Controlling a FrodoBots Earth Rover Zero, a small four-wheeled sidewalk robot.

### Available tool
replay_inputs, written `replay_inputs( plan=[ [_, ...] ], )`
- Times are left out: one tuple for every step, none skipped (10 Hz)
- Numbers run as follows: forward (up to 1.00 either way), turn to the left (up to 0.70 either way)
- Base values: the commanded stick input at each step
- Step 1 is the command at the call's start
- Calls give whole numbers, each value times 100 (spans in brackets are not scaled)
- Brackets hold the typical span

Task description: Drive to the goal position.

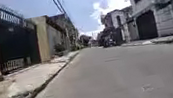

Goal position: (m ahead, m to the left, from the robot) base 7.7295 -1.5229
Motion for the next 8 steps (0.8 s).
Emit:
replay_inputs(
  plan=[
    [100, -3],
    [100, -3],
    [100, -4],
    [100, -19],
    [100, -39],
    [100, -40],
    [100, -18],
    [100, -8]
  ],
)
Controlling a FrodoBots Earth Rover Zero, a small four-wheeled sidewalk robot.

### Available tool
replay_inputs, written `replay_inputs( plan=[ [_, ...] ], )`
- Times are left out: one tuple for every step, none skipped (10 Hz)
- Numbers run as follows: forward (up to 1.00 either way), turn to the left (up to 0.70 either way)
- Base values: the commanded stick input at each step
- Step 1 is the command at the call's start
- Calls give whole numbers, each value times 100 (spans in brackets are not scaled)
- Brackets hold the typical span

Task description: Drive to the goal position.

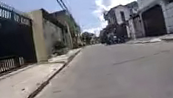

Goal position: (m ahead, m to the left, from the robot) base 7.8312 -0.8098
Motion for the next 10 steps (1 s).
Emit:
replay_inputs(
  plan=[
    [100, -4],
    [100, -4],
    [100, -5],
    [100, -5],
    [100, -6],
    [100, -7],
    [100, -6],
    [100, -6],
    [100, -6],
    [100, -6]
  ],
)
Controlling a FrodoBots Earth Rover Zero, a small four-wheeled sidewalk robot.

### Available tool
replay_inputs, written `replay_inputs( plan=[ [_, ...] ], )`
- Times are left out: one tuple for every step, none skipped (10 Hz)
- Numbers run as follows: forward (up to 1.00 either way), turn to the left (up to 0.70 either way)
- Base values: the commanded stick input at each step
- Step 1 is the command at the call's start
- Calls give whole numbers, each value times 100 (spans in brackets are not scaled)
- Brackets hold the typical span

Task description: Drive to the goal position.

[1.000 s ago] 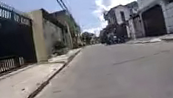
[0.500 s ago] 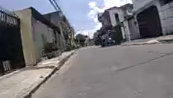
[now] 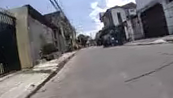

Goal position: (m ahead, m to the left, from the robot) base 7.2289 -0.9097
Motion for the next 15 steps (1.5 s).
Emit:
replay_inputs(
  plan=[
    [100, -5],
    [100, -5],
    [100, -19],
    [100, -35],
    [100, -40],
    [100, -40],
    [100, -26],
    [100, -9],
    [100, 0],
    [100, 0],
    [100, 0],
    [100, 0],
    [100, 0],
    [100, 0],
    [100, 0]
  ],
)
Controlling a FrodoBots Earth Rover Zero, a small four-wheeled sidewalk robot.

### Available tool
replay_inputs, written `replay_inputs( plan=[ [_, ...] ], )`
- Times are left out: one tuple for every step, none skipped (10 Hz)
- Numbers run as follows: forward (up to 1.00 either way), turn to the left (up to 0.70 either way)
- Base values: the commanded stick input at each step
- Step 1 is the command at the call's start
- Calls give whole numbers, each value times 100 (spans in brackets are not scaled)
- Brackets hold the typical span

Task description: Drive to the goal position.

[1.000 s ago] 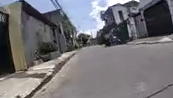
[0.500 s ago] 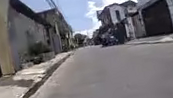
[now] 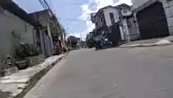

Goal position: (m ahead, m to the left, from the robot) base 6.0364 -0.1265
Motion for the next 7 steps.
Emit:
replay_inputs(
  plan=[
    [100, 0],
    [100, 0],
    [100, 0],
    [100, 0],
    [100, 0],
    [100, 8],
    [100, 36]
  ],
)
